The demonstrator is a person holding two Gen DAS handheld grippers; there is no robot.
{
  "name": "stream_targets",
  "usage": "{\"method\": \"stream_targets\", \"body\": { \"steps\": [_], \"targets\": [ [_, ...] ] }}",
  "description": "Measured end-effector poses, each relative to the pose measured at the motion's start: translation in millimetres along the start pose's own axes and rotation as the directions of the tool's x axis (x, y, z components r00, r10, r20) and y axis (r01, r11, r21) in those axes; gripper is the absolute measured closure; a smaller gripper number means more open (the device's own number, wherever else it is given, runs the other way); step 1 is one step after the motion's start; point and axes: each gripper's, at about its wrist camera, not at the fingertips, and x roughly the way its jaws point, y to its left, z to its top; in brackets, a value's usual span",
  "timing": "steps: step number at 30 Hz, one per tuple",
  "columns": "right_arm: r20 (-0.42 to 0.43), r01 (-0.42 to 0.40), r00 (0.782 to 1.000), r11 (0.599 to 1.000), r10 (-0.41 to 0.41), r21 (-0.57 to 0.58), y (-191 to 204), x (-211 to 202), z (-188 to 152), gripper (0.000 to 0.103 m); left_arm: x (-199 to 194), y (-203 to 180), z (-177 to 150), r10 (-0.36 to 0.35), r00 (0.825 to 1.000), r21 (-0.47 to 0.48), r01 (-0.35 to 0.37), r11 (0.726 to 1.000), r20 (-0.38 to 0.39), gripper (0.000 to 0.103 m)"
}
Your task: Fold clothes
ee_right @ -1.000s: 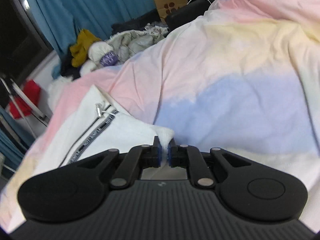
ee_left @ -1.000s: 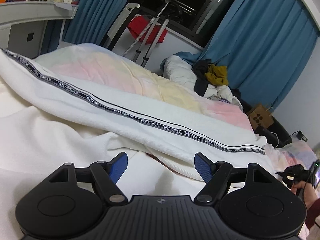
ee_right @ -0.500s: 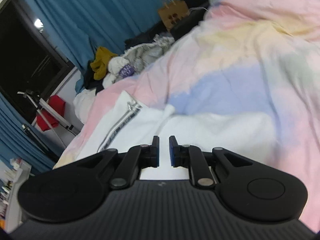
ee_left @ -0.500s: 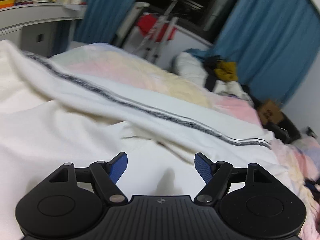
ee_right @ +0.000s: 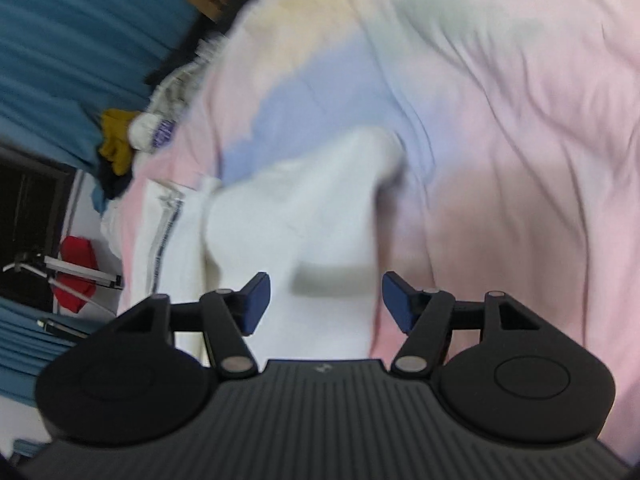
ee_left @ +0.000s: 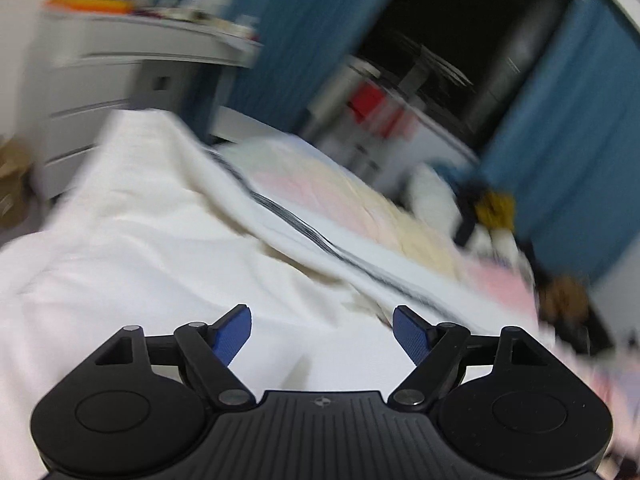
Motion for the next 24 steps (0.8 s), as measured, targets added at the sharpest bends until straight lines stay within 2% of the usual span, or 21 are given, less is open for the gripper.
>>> {"method": "stream_targets", "body": {
  "steps": [4, 6, 8, 9, 10, 11, 12, 14, 17, 21, 24],
  "targets": [
    [-0.028, 0.037, 0.999, 0.999, -0.036, 0.024, -7, 25, 8, 0.038, -51, 54, 14, 0.030, 0.996, -0.191, -0.014, 0.981, 0.079, 0.021],
    [-0.014, -0.001, 1.000, 0.997, 0.002, 0.073, -13, 33, 15, 0.039, -79, 80, 16, 0.050, 0.993, -0.254, -0.020, 0.967, 0.111, 0.020],
    [0.013, -0.029, 1.000, 0.997, 0.028, 0.069, -14, 36, 20, 0.047, -104, 103, 18, 0.079, 0.990, -0.285, -0.042, 0.958, 0.120, 0.019],
    [0.033, -0.039, 0.999, 0.998, 0.037, 0.053, -11, 33, 21, 0.057, -115, 115, 18, 0.091, 0.988, -0.303, -0.051, 0.952, 0.121, 0.018],
    [0.052, -0.048, 0.998, 0.998, 0.047, 0.037, -8, 30, 22, 0.081, -126, 127, 17, 0.100, 0.988, -0.325, -0.057, 0.944, 0.116, 0.018],
    [0.071, -0.058, 0.996, 0.998, 0.056, 0.021, -5, 26, 22, 0.093, -133, 137, 16, 0.106, 0.989, -0.348, -0.063, 0.935, 0.106, 0.018],
    [0.090, -0.066, 0.994, 0.998, 0.066, 0.004, -2, 23, 23, 0.095, -139, 148, 16, 0.112, 0.989, -0.369, -0.071, 0.927, 0.092, 0.018],
    [0.128, -0.083, 0.988, 0.996, 0.086, -0.030, 3, 17, 25, 0.097, -139, 167, 16, 0.122, 0.992, -0.397, -0.105, 0.912, 0.016, 0.018],
    [0.181, -0.105, 0.976, 0.991, 0.118, -0.080, 11, 7, 27, 0.097, -121, 192, 13, 0.058, 0.993, -0.476, -0.101, 0.874, -0.105, 0.021],
    [0.208, -0.109, 0.969, 0.987, 0.131, -0.115, 18, 0, 26, 0.097, -92, 196, 8, -0.064, 0.983, -0.552, -0.041, 0.833, -0.170, 0.027],
    [0.214, -0.114, 0.967, 0.986, 0.137, -0.120, 19, -2, 26, 0.097, -66, 189, 2, -0.091, 0.971, -0.570, -0.054, 0.820, -0.222, 0.031]
  ]
}}
